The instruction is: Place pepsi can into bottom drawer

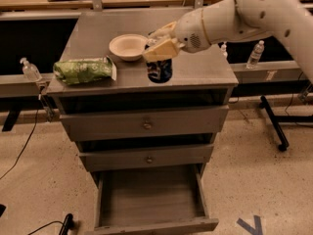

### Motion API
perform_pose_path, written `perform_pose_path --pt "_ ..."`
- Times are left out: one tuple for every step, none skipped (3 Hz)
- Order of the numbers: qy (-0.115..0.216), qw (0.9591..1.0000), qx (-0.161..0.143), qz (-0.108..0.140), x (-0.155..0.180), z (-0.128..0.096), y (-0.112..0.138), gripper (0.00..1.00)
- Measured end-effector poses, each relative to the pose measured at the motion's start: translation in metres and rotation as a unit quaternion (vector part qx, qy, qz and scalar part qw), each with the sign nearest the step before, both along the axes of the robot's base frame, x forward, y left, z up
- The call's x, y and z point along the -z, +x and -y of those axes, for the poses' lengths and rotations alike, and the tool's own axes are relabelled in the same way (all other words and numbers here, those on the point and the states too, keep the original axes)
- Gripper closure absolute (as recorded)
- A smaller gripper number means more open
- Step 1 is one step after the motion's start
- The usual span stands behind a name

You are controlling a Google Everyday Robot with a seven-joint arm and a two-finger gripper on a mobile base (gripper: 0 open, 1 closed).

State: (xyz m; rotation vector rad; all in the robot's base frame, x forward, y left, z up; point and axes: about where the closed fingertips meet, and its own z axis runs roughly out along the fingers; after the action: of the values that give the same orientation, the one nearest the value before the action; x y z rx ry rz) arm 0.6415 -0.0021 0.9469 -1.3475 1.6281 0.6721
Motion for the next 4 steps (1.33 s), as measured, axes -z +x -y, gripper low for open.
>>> perform_pose_path --pt "0.028 0.999 0.016 0.031 -0.033 0.025 -0.037 1.0" --pt "0.028 0.9984 0.041 0.025 -0.027 0.055 -0.04 1.0" --pt "0.043 0.998 0.04 0.024 -0.008 0.049 -0.035 1.0" --pt "0.102 0.9932 0.056 0.008 0.046 0.05 -0.031 1.0"
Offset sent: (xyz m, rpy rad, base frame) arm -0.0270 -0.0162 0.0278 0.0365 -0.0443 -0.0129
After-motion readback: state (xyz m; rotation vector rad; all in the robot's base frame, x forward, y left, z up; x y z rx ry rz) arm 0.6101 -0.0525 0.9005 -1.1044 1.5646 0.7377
